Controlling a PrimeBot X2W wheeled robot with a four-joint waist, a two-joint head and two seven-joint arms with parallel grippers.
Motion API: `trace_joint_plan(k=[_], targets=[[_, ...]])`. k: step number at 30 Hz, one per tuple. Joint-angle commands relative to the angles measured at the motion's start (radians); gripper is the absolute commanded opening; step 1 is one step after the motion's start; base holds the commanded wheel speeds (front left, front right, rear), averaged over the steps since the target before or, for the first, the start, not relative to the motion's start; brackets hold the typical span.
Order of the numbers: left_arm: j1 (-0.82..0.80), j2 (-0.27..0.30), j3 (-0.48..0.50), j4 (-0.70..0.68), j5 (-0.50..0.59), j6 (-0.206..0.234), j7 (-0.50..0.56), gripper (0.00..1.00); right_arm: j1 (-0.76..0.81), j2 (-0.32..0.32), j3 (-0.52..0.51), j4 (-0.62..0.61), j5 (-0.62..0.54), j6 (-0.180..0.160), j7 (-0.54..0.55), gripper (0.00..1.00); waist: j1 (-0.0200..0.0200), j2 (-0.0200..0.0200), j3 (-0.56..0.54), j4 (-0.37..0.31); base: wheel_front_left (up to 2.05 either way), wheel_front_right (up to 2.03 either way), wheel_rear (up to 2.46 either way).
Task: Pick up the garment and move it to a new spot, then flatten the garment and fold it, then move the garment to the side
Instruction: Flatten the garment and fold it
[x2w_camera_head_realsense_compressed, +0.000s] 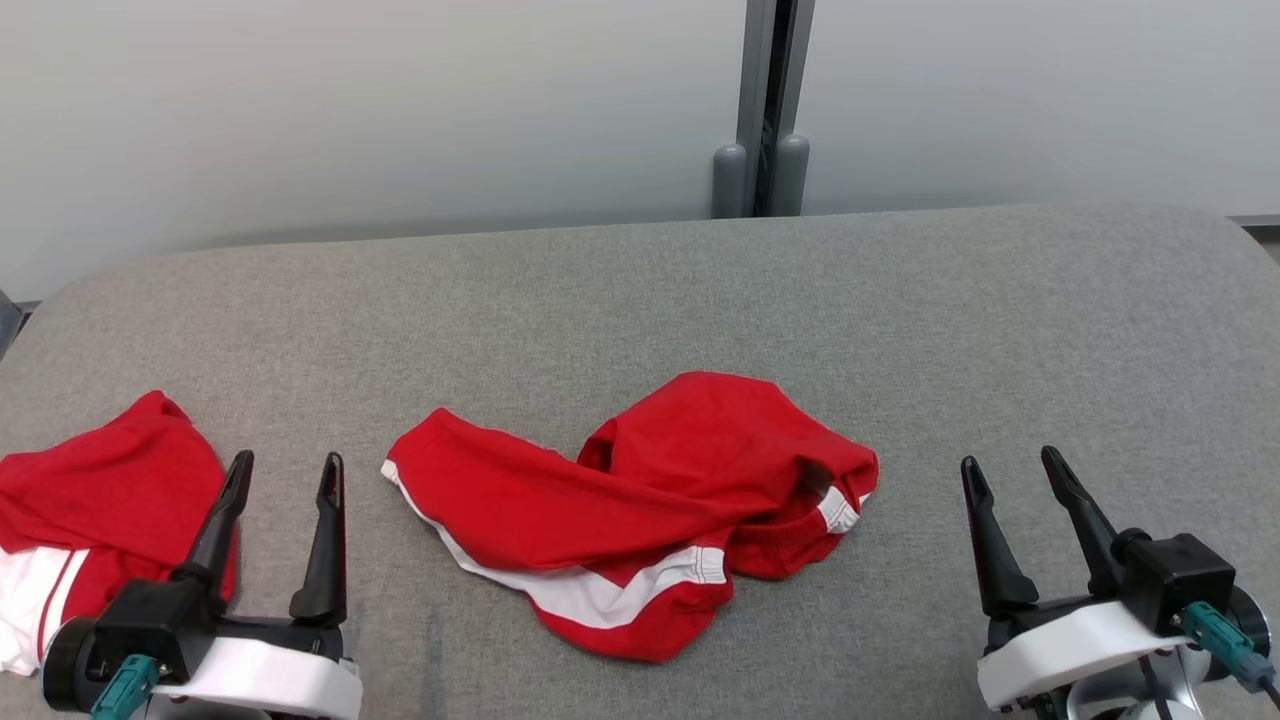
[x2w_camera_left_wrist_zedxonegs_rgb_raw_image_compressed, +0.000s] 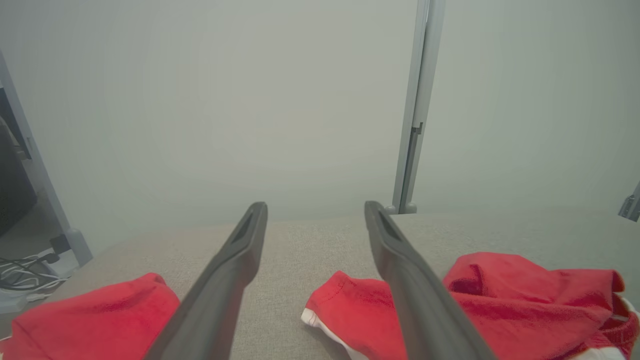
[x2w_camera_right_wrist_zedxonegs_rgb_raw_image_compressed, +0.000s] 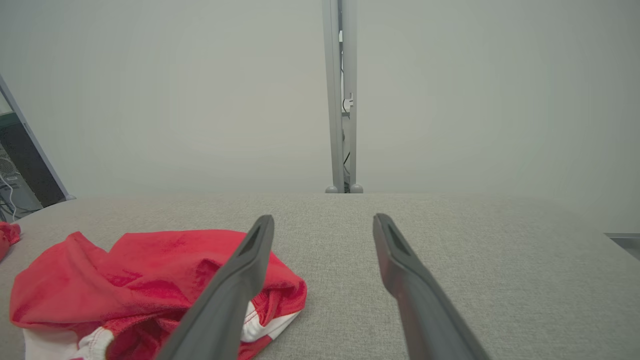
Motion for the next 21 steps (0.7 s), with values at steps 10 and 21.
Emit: trace_joint_plan(k=[10, 21], targets=[[0.031, 0.023, -0.007, -0.015, -0.010, 0.010, 0.054, 1.00, 0.036, -0.005, -0.005, -0.020, 0.008, 0.000, 0.025, 1.00, 0.0000, 0.0000, -0.036, -0.007, 0.00, 0.00, 0.00], [0.040, 0.032, 0.001, -0.032, -0.018, 0.025, 0.074, 1.00, 0.026, -0.005, 0.004, -0.020, 0.008, 0.000, 0.024, 1.00, 0.0000, 0.0000, -0.035, -0.014, 0.00, 0.00, 0.00]])
